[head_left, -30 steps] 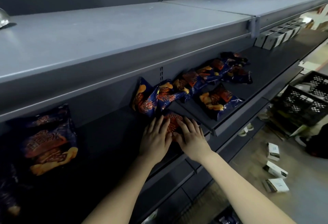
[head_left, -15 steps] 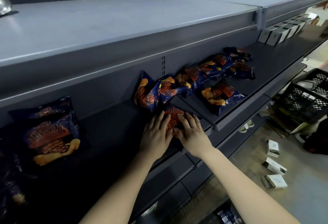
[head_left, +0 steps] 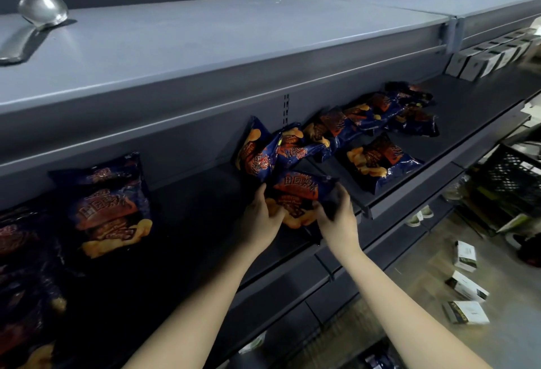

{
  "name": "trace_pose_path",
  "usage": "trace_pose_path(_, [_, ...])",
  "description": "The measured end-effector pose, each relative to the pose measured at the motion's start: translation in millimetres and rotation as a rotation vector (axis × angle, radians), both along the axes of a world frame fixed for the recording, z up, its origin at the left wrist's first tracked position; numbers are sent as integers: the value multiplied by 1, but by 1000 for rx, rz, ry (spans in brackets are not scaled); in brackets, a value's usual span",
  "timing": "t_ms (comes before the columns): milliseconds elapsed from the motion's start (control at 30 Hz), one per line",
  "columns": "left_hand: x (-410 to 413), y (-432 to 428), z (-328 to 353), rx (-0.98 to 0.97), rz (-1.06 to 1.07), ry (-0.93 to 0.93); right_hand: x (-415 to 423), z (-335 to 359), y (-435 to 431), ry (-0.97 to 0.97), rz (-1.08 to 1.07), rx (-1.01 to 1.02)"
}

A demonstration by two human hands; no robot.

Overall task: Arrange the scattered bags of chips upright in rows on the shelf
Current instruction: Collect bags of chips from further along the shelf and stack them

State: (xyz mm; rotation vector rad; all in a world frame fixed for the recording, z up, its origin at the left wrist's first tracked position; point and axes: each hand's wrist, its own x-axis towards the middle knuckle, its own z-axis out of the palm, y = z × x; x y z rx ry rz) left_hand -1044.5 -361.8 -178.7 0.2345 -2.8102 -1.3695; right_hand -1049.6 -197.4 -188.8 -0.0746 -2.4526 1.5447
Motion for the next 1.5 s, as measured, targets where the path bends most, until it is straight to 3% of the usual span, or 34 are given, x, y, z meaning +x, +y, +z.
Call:
trace_pose_path(167, [3,-10,6,148,58,-88,2,0,-4,-36,131,49])
trace_pose_path(333, [20,-23,10,239,112,-38,11,4,-10,-60,170,-342])
trace_pose_path(433, [36,-27,15,264,114,27,20,3,-14,-20,212,-447])
trace_pose_path(633, [71,-47,26,161,180,256,34,10,-50,77,294,-191])
trace_pose_path(767, [96,-77,27,7,290,313,44,12,-91,206,363,-18])
trace_pose_path(933, [141,-114,23,-165,440,350,71,11,-147,327,538,37])
trace_pose_path(1200, [184,-140,17,-364,473,296,100,4,-201,316,795,240])
trace_pose_path(1333, [183,-146,15,-392,410,299,95,7,-213,267,814,368])
trace_pose_path(1500, [180,-153,9,-553,346,109,83,13,-222,260,790,588])
